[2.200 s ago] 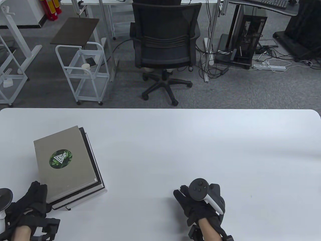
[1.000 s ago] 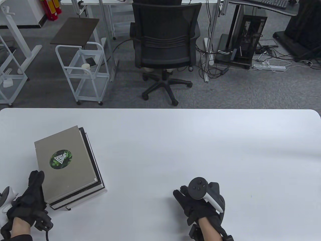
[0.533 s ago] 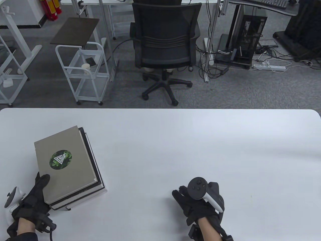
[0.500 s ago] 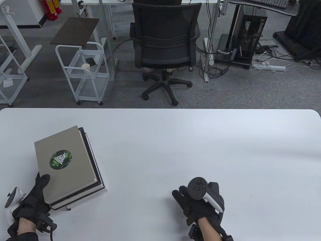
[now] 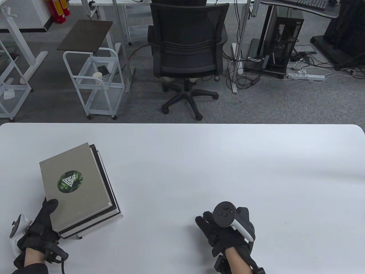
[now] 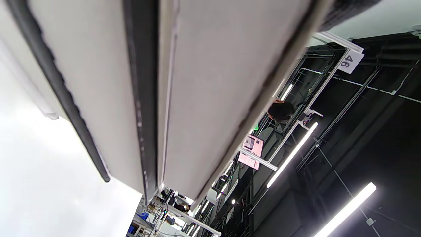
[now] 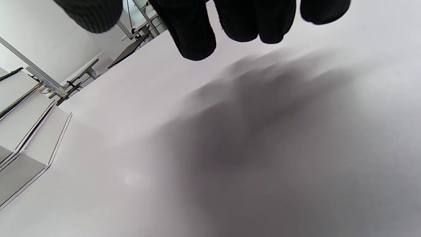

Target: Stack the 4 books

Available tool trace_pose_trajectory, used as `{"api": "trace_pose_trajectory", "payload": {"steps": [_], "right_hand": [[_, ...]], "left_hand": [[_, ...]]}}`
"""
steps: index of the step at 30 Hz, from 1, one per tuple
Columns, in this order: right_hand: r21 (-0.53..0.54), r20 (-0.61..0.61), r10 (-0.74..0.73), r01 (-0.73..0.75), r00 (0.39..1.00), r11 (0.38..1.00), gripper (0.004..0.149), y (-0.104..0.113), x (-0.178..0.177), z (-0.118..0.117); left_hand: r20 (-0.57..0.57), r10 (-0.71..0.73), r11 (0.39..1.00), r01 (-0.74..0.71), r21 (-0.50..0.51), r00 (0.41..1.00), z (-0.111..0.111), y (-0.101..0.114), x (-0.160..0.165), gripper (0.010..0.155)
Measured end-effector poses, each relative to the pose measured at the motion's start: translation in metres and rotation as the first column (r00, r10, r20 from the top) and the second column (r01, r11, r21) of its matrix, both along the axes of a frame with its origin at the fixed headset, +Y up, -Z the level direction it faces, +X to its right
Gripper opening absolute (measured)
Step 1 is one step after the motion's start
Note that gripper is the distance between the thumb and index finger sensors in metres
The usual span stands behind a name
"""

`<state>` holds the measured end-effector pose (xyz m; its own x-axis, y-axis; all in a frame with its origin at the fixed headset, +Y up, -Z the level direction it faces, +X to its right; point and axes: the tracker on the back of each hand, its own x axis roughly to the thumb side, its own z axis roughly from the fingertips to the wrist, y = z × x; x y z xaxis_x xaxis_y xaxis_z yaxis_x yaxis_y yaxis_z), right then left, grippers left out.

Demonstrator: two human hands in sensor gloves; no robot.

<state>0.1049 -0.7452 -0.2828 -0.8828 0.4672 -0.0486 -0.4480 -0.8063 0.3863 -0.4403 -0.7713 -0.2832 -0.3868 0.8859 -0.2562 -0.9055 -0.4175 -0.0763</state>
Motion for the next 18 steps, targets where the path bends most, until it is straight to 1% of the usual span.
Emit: {"api": "trace_pose_trajectory", "payload": {"steps": [3, 7, 13, 15, 18], "right_hand": [[0.004, 0.002, 0.000, 0.000, 1.000, 1.000, 0.070, 0.000, 0.001, 0.000], [0.017, 0.009, -0.001, 0.001, 1.000, 1.000, 0.070, 0.002, 0.002, 0.000], [0.030, 0.008, -0.023, 0.023, 1.000, 0.999, 0.069, 0.003, 0.005, 0.001], [0.048, 0.018, -0.027, 0.027, 0.999, 0.998, 0.070, 0.005, 0.007, 0.001], [0.062, 0.036, -0.023, 0.021, 0.999, 0.998, 0.071, 0.007, 0.011, 0.001]], "left_hand": [[0.028, -0.005, 1.000, 0.005, -0.002, 1.000, -0.005, 0.001, 0.012, 0.098], [0.084, -0.008, 1.000, 0.007, 0.006, 0.996, -0.015, 0.001, 0.037, 0.098], [0.210, -0.037, 0.999, 0.036, 0.009, 0.977, -0.028, 0.003, 0.086, 0.098], [0.256, -0.065, 0.998, 0.063, 0.017, 0.964, -0.029, 0.003, 0.103, 0.099], [0.310, -0.063, 0.998, 0.060, 0.018, 0.949, -0.030, 0.003, 0.127, 0.099]]}}
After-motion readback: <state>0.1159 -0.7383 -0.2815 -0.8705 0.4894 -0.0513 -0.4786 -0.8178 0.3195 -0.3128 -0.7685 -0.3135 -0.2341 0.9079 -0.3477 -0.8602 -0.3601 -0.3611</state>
